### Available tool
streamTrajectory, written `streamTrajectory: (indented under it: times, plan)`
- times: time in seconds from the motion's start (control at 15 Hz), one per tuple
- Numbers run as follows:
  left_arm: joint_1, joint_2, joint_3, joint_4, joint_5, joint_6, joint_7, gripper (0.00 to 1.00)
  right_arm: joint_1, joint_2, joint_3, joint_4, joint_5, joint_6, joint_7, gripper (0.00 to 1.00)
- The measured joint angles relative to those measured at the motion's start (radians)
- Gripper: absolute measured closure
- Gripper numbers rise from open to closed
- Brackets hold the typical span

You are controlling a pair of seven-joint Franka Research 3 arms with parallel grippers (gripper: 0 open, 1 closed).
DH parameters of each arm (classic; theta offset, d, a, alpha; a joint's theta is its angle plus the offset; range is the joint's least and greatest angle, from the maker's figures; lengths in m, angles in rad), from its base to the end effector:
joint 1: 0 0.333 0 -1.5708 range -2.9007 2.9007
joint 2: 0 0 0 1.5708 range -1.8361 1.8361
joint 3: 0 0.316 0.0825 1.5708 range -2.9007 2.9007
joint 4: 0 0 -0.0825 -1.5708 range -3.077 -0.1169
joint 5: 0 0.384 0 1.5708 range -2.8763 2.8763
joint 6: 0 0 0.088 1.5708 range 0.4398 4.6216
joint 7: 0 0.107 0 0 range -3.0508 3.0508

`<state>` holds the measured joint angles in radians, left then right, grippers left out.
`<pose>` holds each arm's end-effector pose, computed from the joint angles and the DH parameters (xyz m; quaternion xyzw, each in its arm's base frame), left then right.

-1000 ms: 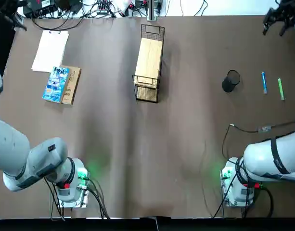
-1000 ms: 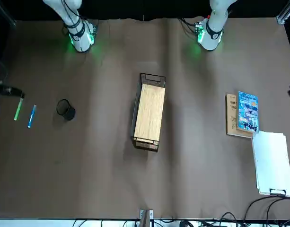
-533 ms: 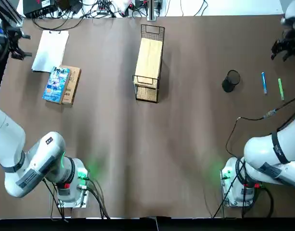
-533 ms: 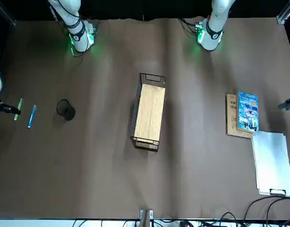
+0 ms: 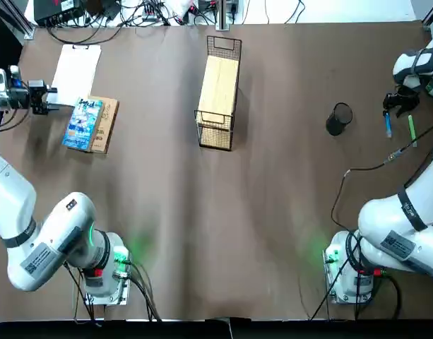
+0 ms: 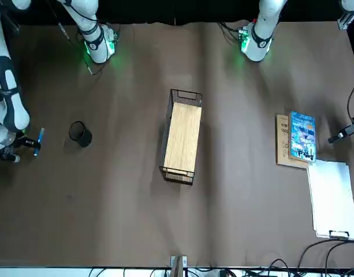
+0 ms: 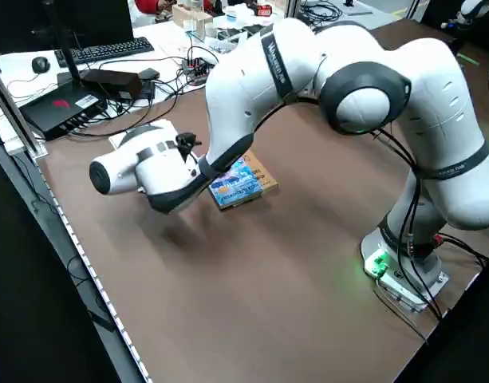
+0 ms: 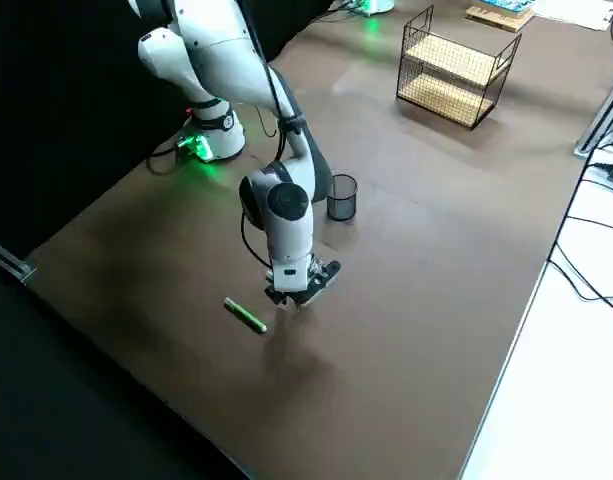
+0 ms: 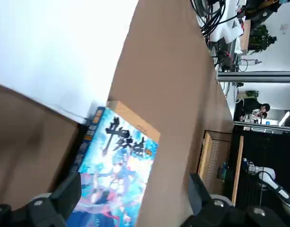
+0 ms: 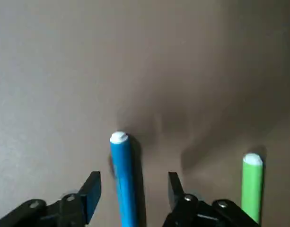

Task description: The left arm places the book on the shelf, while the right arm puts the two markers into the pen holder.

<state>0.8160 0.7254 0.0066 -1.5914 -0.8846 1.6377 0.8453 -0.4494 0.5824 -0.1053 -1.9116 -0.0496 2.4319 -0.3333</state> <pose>0.4900 0.4124 0.2030 0.8550 0.1595 0.0874 0.4856 0.5296 -0.3258 0.1846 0.9951 -0.0834 -0.0462 0.0275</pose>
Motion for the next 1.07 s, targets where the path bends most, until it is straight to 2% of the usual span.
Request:
streamTrajectory:
  times: [0.07, 0.27, 0.33, 0.47, 0.67, 0.93, 1.07]
  plan:
    - [0.000, 0.016, 0.000, 0.000, 0.001, 0.004, 0.018, 0.00, 0.000, 0.007, 0.001, 0.000, 0.000, 0.010, 0.000, 0.35]
    - [-0.009, 0.054, -0.001, 0.001, 0.028, 0.027, 0.024, 0.00, 0.000, 0.011, 0.004, 0.000, 0.000, 0.011, 0.000, 0.45]
    - [-0.014, 0.061, -0.002, 0.002, 0.049, 0.041, 0.024, 0.00, 0.000, 0.011, 0.007, 0.000, 0.000, 0.011, 0.000, 0.54]
    - [-0.024, 0.070, -0.002, 0.002, 0.086, 0.055, 0.024, 0.00, 0.002, 0.011, 0.012, 0.000, 0.000, 0.009, 0.000, 0.58]
    - [-0.042, 0.082, -0.003, 0.003, 0.095, 0.065, 0.024, 0.00, 0.002, 0.011, 0.014, 0.000, 0.000, 0.007, -0.010, 0.83]
    - [-0.055, 0.090, -0.003, 0.004, 0.095, 0.068, 0.024, 0.00, -0.002, 0.011, 0.011, 0.000, 0.000, 0.005, -0.136, 0.83]
    - [-0.055, 0.094, -0.003, 0.004, 0.095, 0.068, 0.024, 0.01, -0.001, 0.008, 0.016, 0.017, 0.001, -0.072, -0.316, 0.83]
